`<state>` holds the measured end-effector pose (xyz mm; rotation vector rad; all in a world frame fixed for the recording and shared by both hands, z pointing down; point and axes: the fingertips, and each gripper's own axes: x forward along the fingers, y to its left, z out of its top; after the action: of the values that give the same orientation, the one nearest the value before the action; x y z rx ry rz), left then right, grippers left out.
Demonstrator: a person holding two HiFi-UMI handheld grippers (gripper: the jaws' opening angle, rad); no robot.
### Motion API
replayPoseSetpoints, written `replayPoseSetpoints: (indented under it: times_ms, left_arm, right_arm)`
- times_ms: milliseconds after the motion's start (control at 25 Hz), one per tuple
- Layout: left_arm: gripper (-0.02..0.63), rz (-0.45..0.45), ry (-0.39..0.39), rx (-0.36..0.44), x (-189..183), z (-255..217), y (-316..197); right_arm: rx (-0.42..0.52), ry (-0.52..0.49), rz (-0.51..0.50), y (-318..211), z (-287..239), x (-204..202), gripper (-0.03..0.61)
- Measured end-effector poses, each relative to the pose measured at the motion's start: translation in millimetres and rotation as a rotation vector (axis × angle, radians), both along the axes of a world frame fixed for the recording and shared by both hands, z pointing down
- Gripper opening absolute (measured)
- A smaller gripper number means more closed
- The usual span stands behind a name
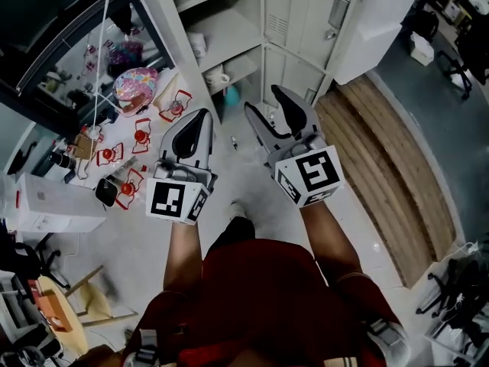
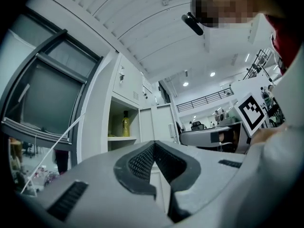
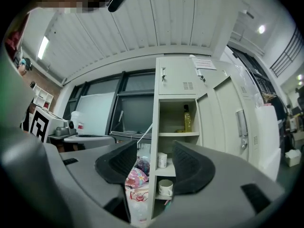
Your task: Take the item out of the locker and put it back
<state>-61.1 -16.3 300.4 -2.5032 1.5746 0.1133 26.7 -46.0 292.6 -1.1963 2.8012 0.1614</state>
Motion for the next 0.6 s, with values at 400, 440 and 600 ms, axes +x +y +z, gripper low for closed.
replayPoseSetpoints:
  times_ms: [400,440,600]
  left_arm:
    - [0.006,0.053,0.002,-0.002,-41.3,-6.0,-74.7]
    - [0.006,0.058,0.001,-0.001,-43.6,-7.1,-80.8]
    - [0.006,0.070,-0.004,0.014,-54.2,-13.2,-102.2]
  right_arm:
    - [-0.012,-0.015,0.083,-82.0,-8.2,-43.8,0.215]
    - [-0.010,-0.018,0.089,-88.1,-10.1,-46.6,0.215]
    - [0.002,-0.028,0.115,-111.5,-17.3,-58.5,0.215]
